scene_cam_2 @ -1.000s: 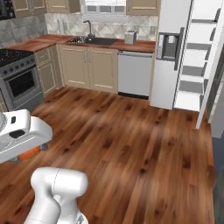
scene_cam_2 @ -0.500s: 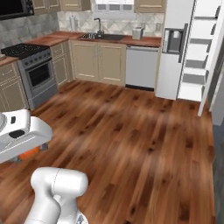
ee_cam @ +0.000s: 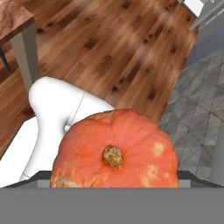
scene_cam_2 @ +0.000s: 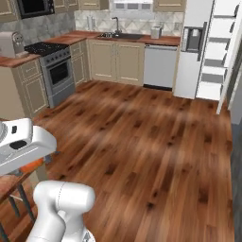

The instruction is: Take the cheese, fish, and squash from the fridge and place them on the plate on the dining counter to create an appetizer plate.

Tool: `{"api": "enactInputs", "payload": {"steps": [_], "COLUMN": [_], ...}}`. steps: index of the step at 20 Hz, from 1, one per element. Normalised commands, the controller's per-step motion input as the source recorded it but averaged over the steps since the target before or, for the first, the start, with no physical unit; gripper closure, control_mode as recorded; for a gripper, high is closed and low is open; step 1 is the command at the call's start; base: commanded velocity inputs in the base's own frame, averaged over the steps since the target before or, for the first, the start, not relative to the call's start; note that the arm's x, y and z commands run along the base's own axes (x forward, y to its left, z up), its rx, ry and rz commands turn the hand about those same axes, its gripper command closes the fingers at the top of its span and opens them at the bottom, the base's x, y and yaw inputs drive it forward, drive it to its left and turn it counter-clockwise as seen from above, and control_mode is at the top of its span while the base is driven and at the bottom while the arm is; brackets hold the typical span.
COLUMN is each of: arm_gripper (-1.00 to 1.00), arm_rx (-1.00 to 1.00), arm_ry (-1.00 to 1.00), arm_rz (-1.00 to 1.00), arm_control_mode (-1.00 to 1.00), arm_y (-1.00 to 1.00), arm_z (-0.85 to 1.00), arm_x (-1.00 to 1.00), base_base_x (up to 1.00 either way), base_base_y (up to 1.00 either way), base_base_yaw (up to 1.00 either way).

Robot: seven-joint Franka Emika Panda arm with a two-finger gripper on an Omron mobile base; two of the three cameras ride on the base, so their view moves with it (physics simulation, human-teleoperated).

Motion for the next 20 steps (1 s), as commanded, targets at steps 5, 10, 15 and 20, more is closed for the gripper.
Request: {"api": "enactInputs", "payload": {"steps": [5,10,15,20], "arm_gripper": [1.0,1.0,1.0,1.0], "arm_rx": [0.0,0.0,0.0,0.0], "arm_ry": [0.0,0.0,0.0,0.0], "arm_rz": [0.0,0.0,0.0,0.0], "arm_control_mode": [1.0,1.0,1.0,1.0], "arm_y": [0.0,0.0,0.0,0.0], "arm_z": [0.0,0.0,0.0,0.0], "arm_x": [0.0,0.0,0.0,0.0], "base_base_x": [-1.0,-1.0,-1.0,-1.0], "base_base_y": [0.28,0.32,0.4,0.48], "base_base_yaw": [0.02,0.02,0.01,0.0]}}
